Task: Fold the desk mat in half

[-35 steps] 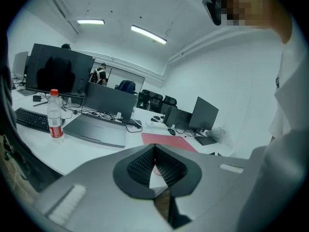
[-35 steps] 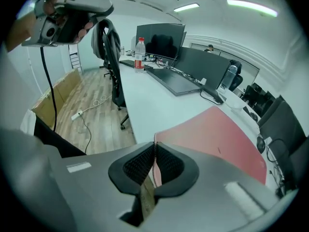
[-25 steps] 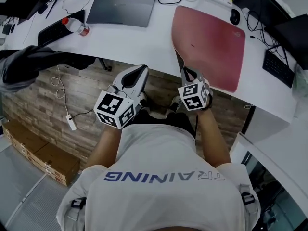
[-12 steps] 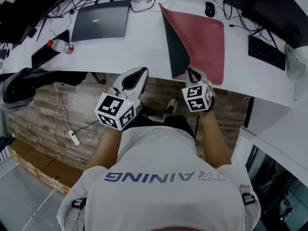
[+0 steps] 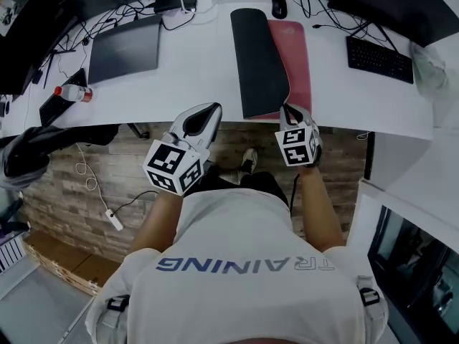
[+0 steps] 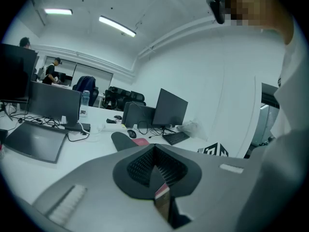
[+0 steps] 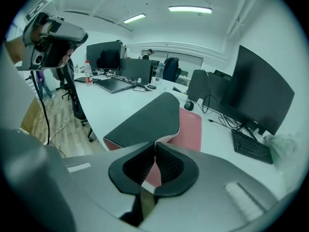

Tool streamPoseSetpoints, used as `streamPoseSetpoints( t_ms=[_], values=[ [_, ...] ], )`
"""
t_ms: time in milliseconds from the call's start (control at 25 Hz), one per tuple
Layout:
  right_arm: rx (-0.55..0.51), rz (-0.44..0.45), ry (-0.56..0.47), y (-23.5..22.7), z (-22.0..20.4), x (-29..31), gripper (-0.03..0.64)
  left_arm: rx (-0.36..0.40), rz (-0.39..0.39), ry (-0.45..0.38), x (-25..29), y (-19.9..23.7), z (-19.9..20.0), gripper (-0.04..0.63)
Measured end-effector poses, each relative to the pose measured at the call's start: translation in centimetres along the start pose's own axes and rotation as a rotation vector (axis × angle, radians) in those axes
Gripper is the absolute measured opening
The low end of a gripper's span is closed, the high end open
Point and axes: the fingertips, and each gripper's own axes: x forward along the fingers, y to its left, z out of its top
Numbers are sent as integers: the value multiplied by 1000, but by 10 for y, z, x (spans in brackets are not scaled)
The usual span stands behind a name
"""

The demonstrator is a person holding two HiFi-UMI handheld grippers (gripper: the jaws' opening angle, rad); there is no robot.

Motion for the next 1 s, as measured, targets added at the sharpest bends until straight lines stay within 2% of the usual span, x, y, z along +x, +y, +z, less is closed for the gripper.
streamPoseSetpoints(
  t_ms=[480, 840, 1000],
  values=[
    [192, -36, 103, -60, -73, -5, 28, 31, -56, 29, 39, -42, -3, -2],
    [241, -76, 158, -75, -105, -2, 28, 39, -69, 47, 40, -50, -8, -2],
    [217, -76, 164, -72, -109, 1, 31, 43, -70, 46, 39, -51, -10, -2]
  ],
)
